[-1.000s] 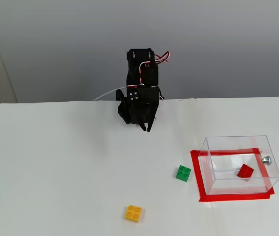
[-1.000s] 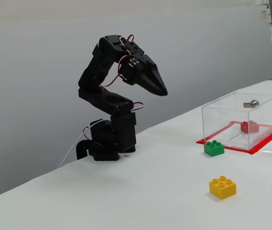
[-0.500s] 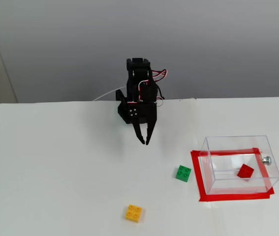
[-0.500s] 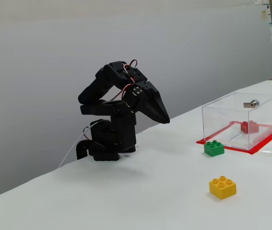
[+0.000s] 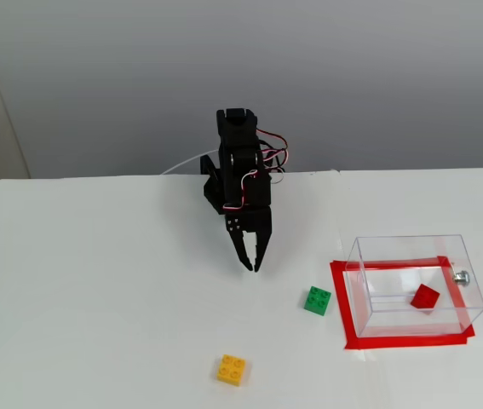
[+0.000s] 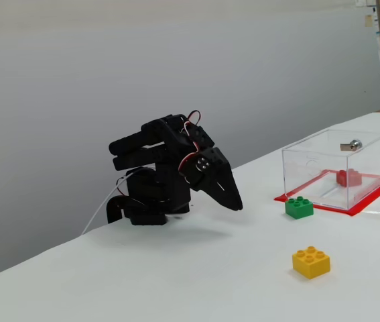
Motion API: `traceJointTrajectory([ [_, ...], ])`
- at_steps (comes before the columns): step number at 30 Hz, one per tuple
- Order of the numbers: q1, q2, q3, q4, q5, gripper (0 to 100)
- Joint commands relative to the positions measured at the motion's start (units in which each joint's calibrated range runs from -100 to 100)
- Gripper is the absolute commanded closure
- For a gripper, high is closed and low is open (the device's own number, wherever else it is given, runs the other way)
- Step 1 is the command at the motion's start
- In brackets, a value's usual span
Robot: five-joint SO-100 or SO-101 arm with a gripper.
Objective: Pick the red lego brick and place it into the transparent box
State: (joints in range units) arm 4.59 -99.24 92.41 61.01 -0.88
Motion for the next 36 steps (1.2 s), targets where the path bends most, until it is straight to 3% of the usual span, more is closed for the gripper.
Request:
traceJointTrajectory([
  [1, -0.7, -0.6, 2.3, -0.9, -0.1, 99],
  [11, 0.0, -0.6, 3.7, 0.9, -0.1, 99],
  [18, 0.2, -0.6, 0.0, 13.4, 0.0, 99],
  [36, 1.9, -0.5, -0.3, 13.7, 0.3, 99],
])
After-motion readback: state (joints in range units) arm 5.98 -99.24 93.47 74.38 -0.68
